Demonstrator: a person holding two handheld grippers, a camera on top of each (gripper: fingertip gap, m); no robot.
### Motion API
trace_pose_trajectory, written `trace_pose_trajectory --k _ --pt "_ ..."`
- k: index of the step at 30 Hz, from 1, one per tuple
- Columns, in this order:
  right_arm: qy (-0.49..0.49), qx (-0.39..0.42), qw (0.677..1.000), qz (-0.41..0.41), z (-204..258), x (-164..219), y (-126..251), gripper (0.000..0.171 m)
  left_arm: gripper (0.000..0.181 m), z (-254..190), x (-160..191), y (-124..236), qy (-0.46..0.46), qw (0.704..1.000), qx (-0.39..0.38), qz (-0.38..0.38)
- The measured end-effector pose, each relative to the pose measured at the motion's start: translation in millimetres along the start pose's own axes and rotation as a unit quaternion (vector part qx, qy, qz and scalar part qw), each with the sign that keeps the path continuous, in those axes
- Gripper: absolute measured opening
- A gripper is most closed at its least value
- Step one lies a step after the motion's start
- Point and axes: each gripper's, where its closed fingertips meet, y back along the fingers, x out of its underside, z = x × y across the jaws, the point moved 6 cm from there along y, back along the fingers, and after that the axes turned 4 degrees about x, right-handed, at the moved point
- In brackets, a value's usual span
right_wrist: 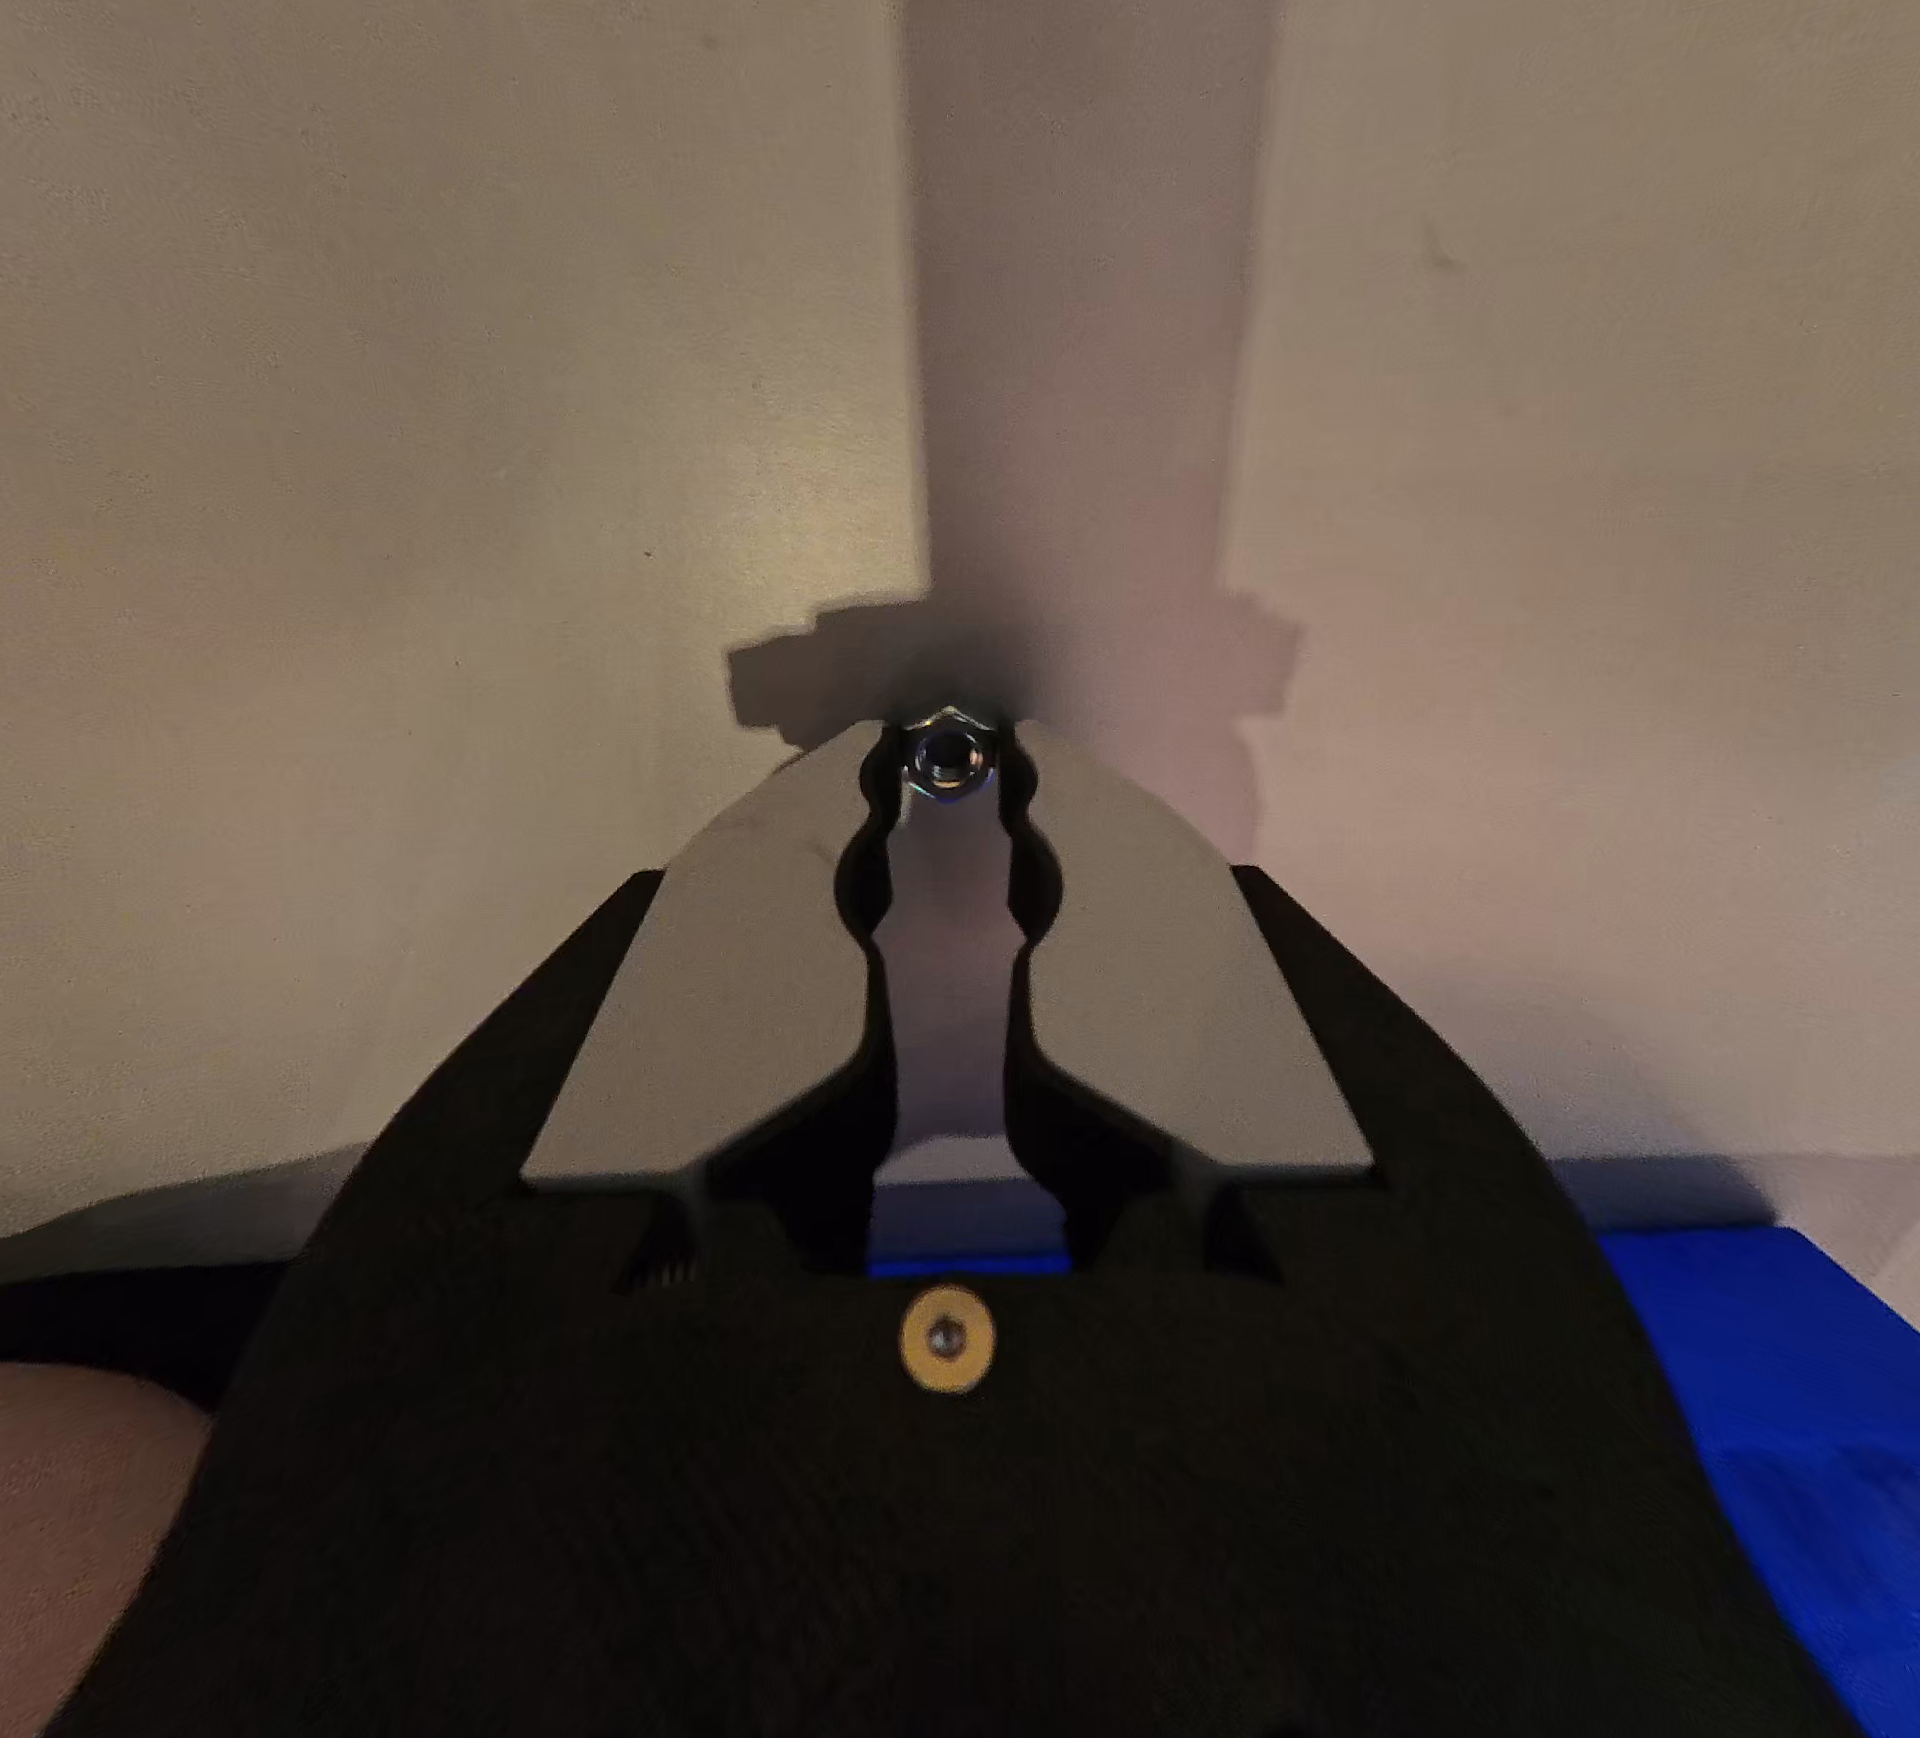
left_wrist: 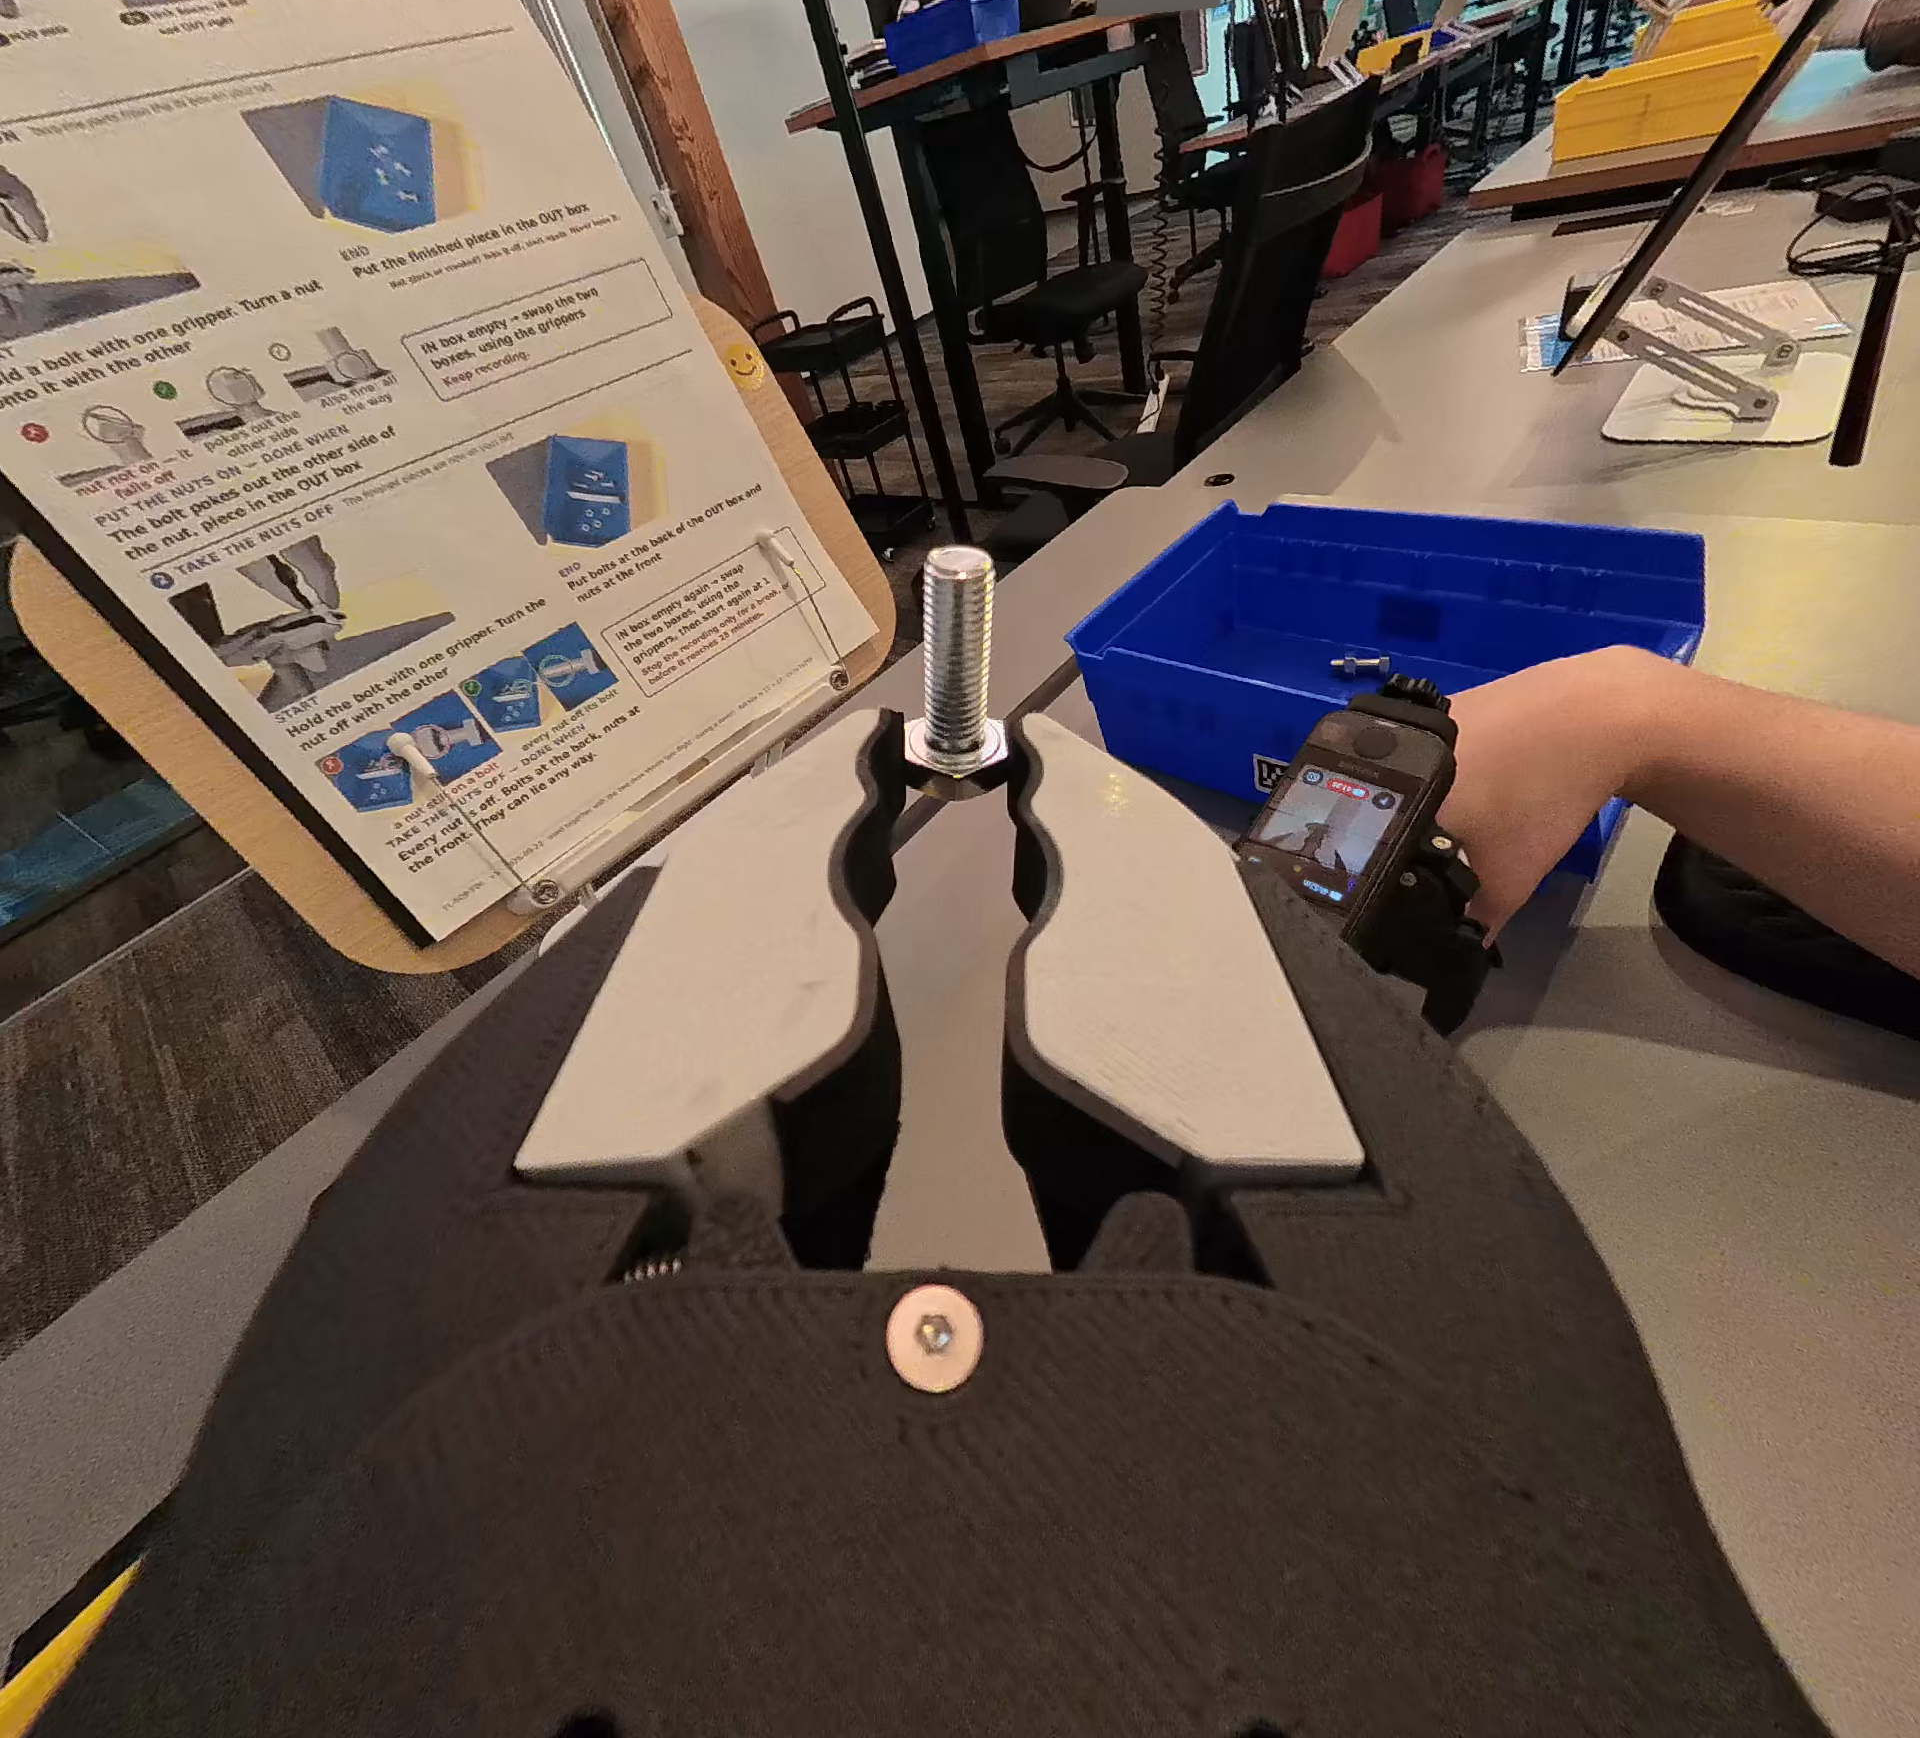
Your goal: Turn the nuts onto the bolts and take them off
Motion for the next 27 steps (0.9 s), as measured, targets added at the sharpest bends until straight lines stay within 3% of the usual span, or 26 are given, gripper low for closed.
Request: trace_pose_trajectory --k 2,3,14,21,24,27 --pt "-0.006 -0.002 1.0 0.011 0.3 4.4 0.8 0.04 0.019 0.0 -1.3 1.8 -0.001 1.0 -0.001 -0.003" --pt "-0.003 -0.008 1.0 0.017 1.6 7.6 1.0 0.04 0.019 0.0 -1.8 2.7 -0.001 1.0 -0.001 -0.003" --pt "0.008 -0.014 1.0 -0.001 2.2 2.7 -0.2 0.019 0.019 -0.1 -1.7 2.9 -0.002 1.0 0.003 0.0" --pt "0.021 -0.024 0.999 -0.022 -0.2 5.4 3.8 0.019 0.019 0.6 4.2 -3.2 -0.01 1.0 0.004 0.009" --pt "0.008 -0.023 0.992 -0.126 -3.2 8.1 45.4 0.019 0.019 -4.7 11.7 -13.5 -0.009 0.999 0.016 0.026" --pt "0.011 0.008 0.959 -0.284 1.1 16.1 115.4 0.018 0.019 -20.1 25.5 -34.4 -0.028 0.997 0.036 0.068"
